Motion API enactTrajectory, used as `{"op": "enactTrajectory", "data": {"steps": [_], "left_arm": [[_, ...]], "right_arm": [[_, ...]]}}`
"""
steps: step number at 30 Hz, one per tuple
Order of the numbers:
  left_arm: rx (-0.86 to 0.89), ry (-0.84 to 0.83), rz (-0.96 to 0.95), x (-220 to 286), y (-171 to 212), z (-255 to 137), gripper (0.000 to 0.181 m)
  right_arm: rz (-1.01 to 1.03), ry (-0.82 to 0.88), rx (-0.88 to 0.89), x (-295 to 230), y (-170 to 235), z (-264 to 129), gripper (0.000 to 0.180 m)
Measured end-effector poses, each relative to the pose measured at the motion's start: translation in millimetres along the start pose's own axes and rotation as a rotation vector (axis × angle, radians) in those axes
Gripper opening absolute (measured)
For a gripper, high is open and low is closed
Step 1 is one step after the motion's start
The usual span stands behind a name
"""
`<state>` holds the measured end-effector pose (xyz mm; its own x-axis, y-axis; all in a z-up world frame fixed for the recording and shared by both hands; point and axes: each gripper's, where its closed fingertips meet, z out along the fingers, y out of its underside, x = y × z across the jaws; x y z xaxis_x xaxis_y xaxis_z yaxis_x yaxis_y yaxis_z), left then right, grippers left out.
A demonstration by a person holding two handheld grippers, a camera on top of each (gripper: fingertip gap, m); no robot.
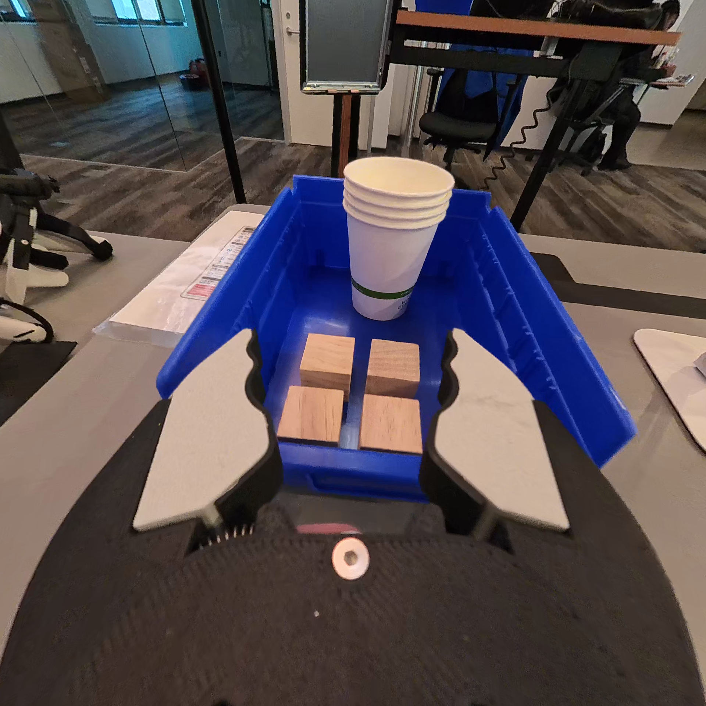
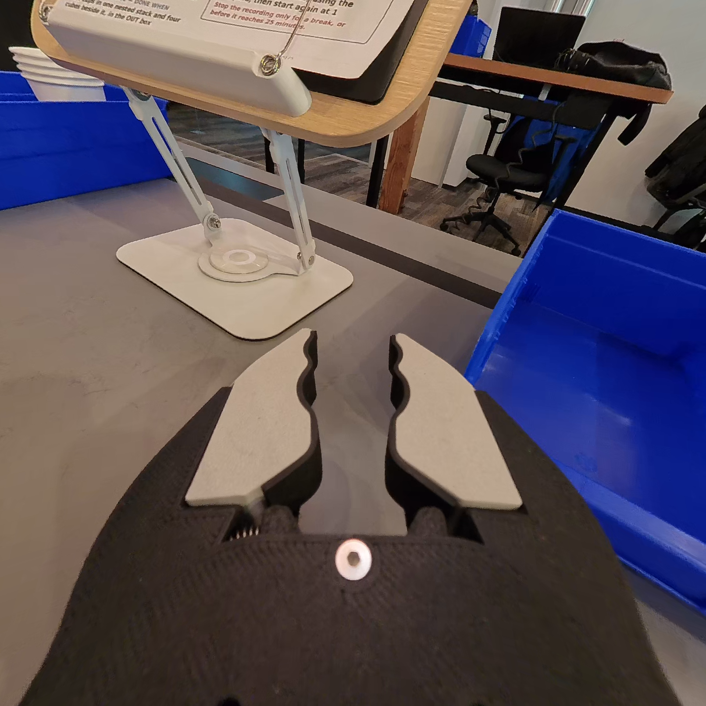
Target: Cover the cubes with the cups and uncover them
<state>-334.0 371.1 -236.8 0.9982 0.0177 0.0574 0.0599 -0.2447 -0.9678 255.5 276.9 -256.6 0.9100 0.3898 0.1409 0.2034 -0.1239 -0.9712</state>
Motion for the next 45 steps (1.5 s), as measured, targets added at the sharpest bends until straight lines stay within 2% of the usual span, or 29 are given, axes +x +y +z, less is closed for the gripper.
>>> {"op": "enactTrajectory", "data": {"steps": [31, 35, 39, 45], "left_arm": [[0.074, 0.002, -0.06, 5, -3, -13, 0.091], [0.159, -0.019, -0.091, 18, 0, -32, 0.094], [0.216, -0.08, 0.071, 37, -5, -64, 0.097], [0.233, -0.153, 0.146, 46, 16, -94, 0.101]], "right_arm": [[-0.068, 0.02, -0.033, 1, 9, 3, 0.038], [-0.093, 0.008, -0.038, -2, 10, 4, 0.039], [-0.095, 0.004, -0.032, -2, 9, 4, 0.039], [-0.1, -0.004, -0.018, -4, 7, 3, 0.041]]}}
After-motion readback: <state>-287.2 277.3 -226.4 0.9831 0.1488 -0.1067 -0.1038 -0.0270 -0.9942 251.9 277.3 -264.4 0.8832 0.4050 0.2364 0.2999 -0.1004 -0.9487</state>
